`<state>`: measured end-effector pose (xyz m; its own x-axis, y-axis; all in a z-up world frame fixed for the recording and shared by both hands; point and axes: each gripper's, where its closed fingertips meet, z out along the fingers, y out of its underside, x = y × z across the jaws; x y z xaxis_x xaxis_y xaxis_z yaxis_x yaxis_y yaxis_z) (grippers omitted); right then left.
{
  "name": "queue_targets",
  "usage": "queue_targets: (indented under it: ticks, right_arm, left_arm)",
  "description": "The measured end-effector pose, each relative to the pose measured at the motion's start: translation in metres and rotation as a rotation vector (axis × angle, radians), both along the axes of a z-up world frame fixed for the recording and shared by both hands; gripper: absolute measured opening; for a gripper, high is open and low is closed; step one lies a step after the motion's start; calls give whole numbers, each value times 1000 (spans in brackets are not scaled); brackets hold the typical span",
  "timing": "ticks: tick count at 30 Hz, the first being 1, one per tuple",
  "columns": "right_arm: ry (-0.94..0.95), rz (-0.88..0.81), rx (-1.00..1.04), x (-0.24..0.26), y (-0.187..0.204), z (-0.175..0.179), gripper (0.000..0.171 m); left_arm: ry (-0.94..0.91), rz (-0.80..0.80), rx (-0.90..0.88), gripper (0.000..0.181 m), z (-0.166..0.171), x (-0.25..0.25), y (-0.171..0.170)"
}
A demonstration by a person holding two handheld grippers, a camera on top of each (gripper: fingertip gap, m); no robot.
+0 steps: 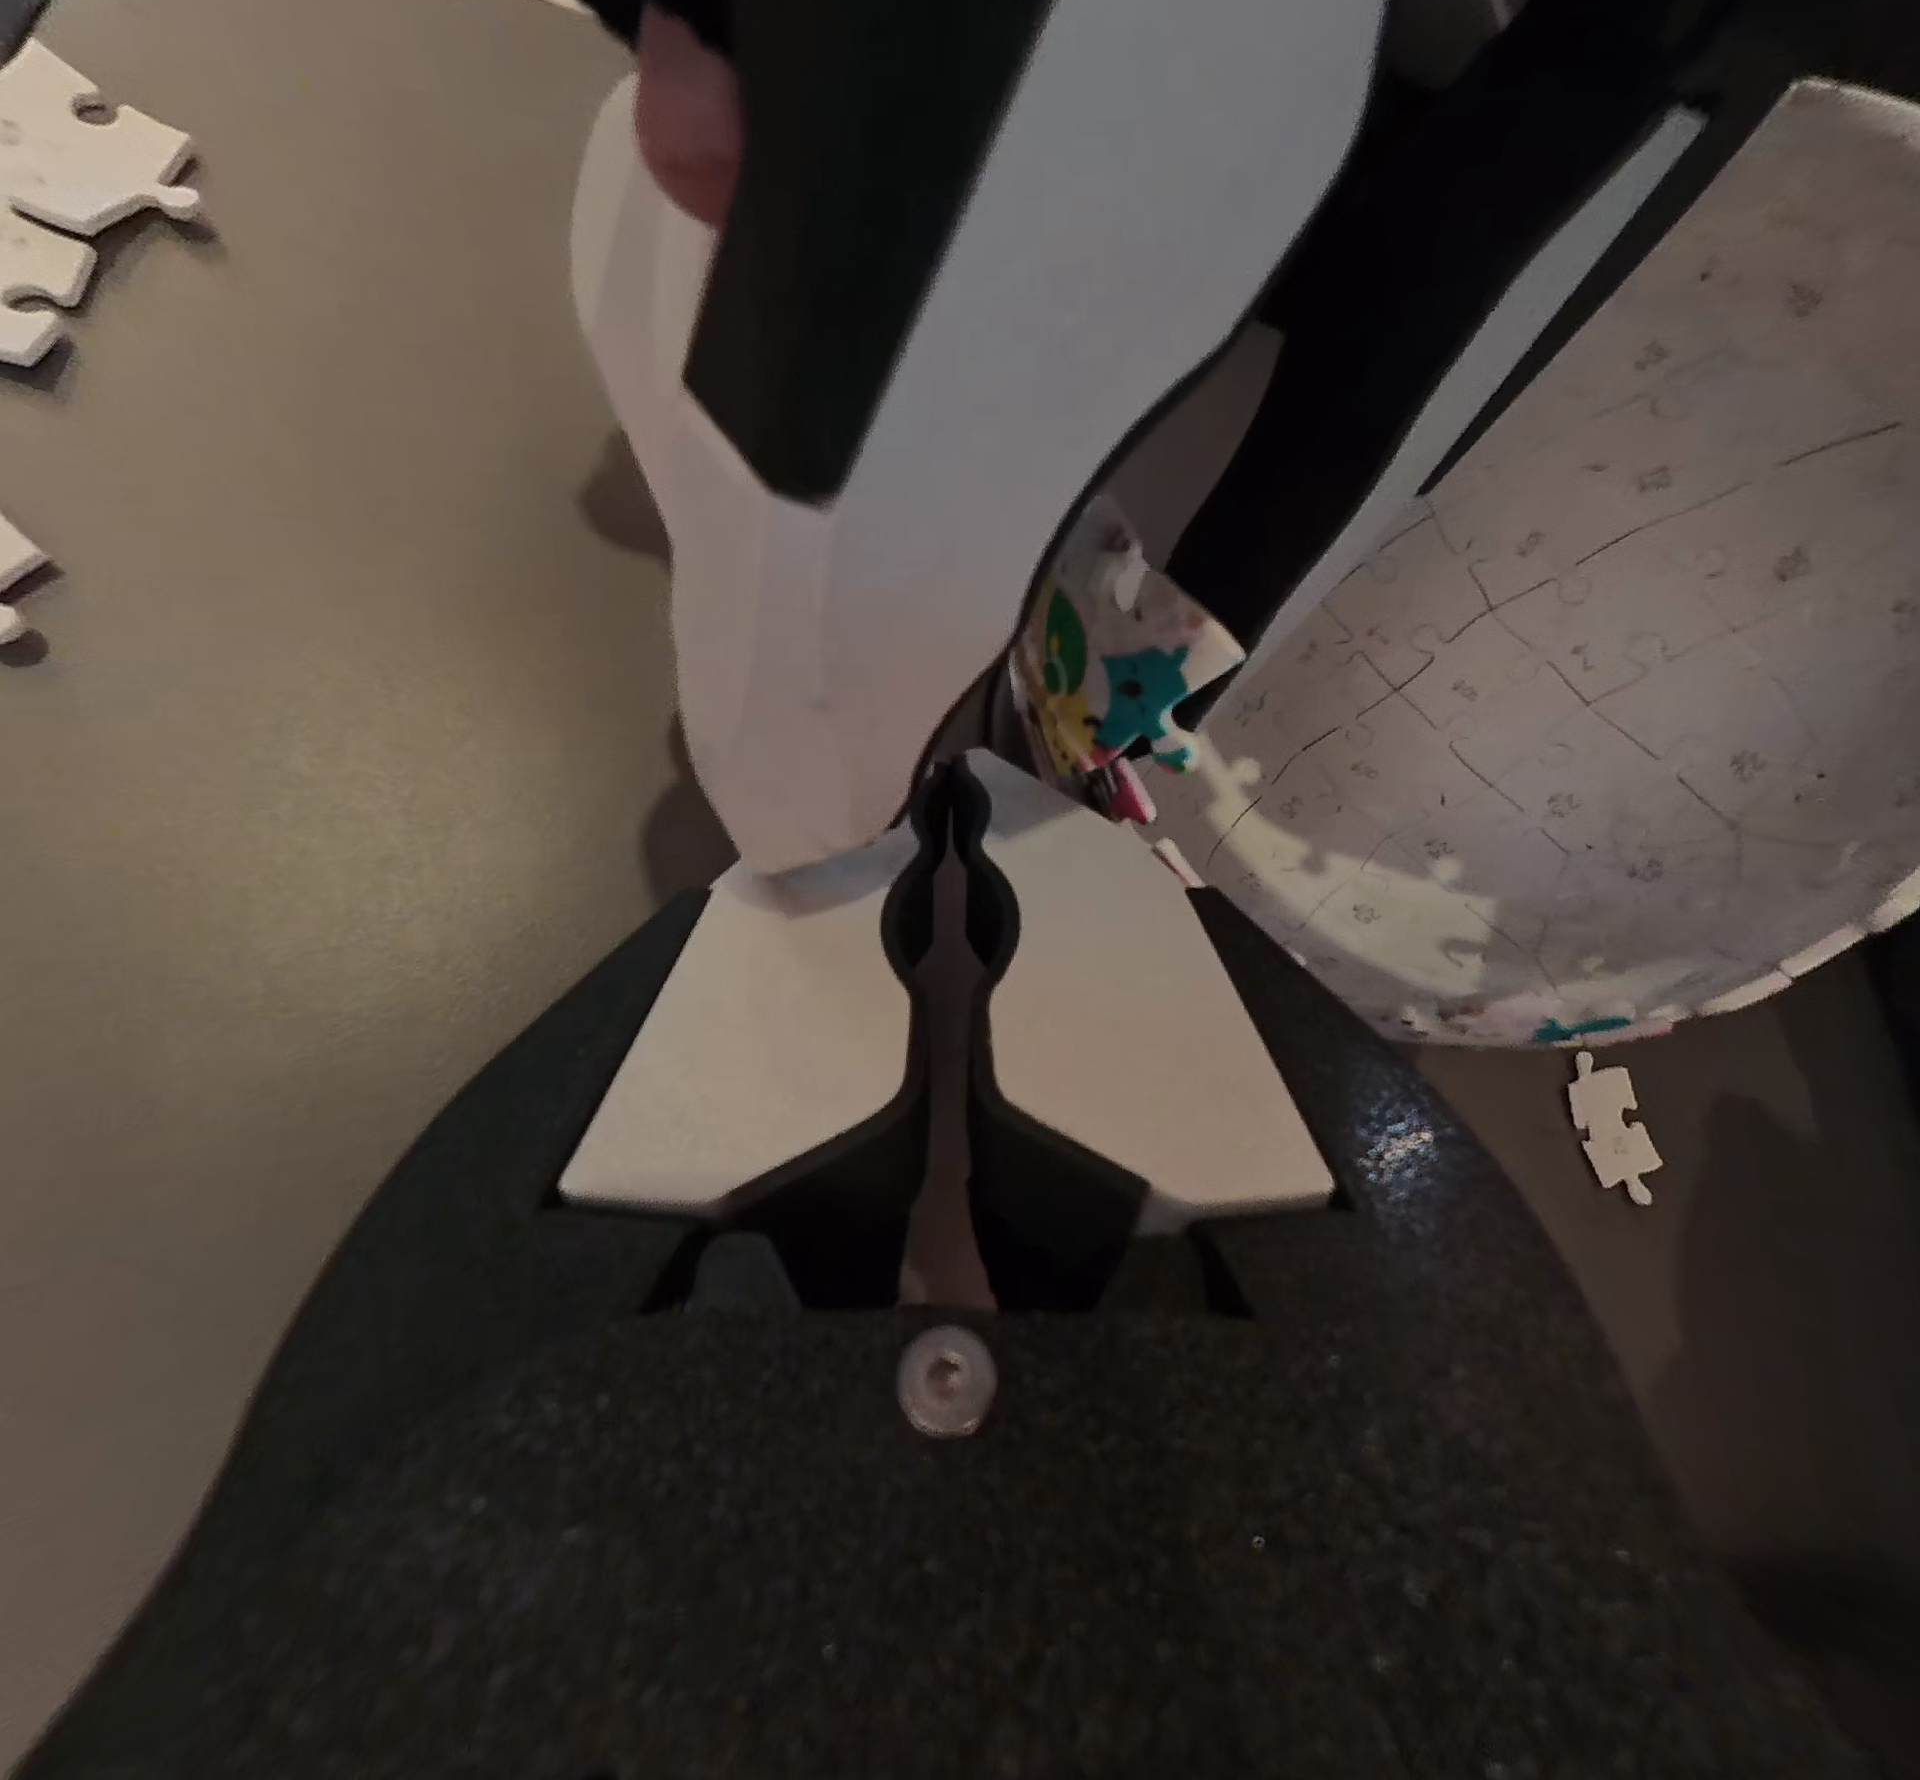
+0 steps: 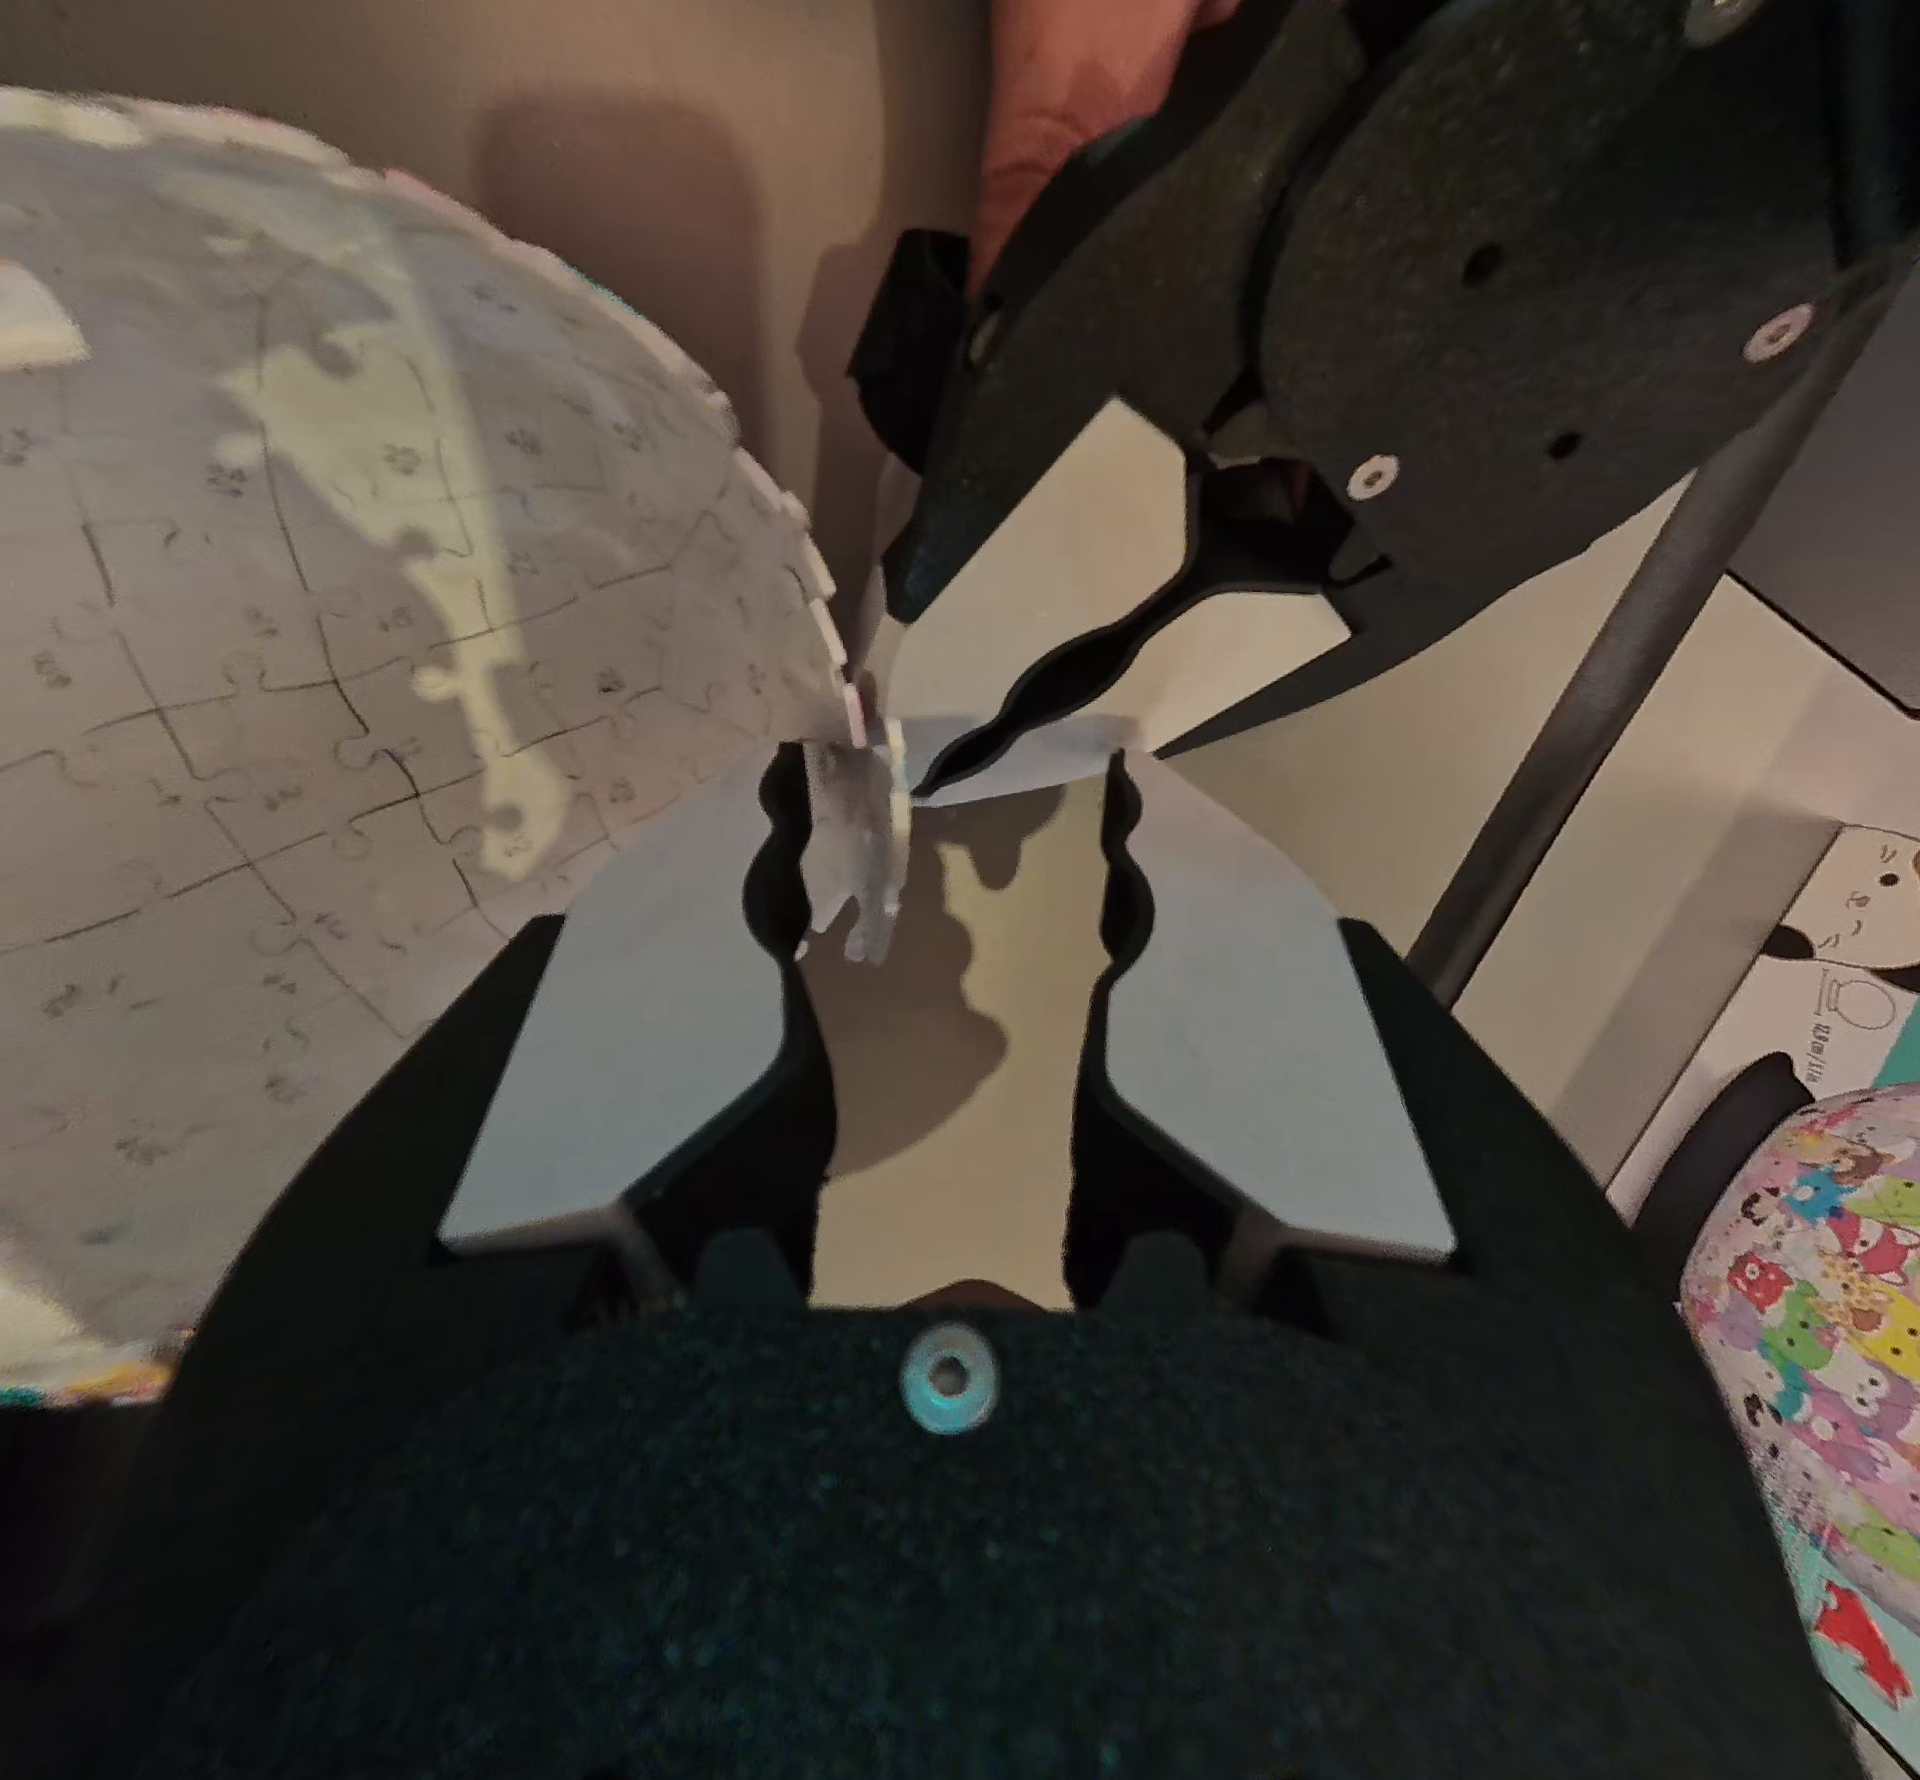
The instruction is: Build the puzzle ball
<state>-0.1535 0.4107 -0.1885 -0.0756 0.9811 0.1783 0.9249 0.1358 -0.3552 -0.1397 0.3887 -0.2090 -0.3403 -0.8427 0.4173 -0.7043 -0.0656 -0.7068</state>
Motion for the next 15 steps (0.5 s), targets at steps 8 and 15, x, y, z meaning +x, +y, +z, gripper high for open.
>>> queue_targets:
  ticks: [8, 15]
  right_arm:
    - [30, -12, -11, -2, 1, 4, 55]
    - [124, -24, -17, -9, 3, 17, 56]
  left_arm:
    - [-13, 20, -20, 0, 3, -1, 4]
    - [-75, 23, -52, 0, 14, -12, 9]
